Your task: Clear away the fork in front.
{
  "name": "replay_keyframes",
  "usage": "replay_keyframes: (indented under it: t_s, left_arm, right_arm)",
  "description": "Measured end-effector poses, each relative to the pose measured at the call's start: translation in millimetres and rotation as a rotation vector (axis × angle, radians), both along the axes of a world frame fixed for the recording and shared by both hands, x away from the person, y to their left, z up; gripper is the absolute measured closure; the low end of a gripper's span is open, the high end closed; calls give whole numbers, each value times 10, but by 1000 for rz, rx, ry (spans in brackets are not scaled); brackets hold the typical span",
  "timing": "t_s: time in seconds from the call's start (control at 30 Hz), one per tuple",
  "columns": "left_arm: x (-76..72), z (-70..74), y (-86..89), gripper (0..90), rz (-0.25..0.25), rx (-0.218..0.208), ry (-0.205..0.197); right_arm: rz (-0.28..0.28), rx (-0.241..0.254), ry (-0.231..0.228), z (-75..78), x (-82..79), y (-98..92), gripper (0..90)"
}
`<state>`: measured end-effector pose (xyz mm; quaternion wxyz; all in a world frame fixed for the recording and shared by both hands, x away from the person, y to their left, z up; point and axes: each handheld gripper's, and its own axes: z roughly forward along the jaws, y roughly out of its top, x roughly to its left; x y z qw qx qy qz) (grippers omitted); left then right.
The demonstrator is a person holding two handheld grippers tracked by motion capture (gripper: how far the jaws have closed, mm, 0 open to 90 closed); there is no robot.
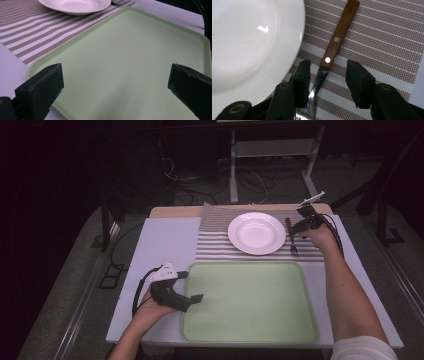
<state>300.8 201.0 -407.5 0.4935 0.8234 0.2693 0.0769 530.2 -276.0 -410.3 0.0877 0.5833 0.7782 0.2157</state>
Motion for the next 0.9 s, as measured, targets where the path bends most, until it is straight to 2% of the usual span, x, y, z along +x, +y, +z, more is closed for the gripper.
replay_keyframes:
  t_s: [0.17, 0.3, 0.5, 0.73, 0.9]
  left_arm:
    - [3, 0, 10, 0, 2, 2, 0]
    - [-1, 3, 9, 0, 0, 1, -1]
    - [-6, 4, 11, 0, 1, 1, -1]
    - [-10, 5, 23, 0, 7, -1, 1]
    - [-11, 1, 26, 0, 7, 2, 3]
  right_arm:
    - [-14, -7, 47, -64, 80, 46, 572]
    - [-23, -25, 68, -140, 119, 46, 584]
    - [-21, -35, 86, -165, 173, 80, 606]
    - [-8, -96, 97, -156, 222, 167, 656]
    - [-18, -98, 97, -157, 225, 161, 683]
